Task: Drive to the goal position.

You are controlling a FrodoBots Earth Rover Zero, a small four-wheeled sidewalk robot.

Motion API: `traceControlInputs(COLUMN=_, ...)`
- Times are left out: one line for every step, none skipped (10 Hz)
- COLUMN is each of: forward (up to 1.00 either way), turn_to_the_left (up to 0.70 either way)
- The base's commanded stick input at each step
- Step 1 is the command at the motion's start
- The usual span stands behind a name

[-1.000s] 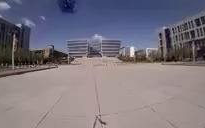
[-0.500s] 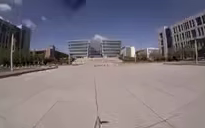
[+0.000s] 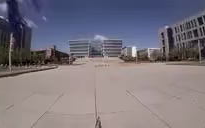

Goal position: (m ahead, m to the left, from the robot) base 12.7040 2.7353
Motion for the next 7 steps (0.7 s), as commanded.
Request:
traceControlInputs(forward=0.7, turn_to_the_left=0.0)
traceControlInputs(forward=0.7, turn_to_the_left=0.0)
traceControlInputs(forward=0.7, turn_to_the_left=0.0)
traceControlInputs(forward=0.7, turn_to_the_left=0.0)
traceControlInputs(forward=0.7, turn_to_the_left=0.0)
traceControlInputs(forward=0.7, turn_to_the_left=0.0)
traceControlInputs(forward=0.7, turn_to_the_left=0.0)
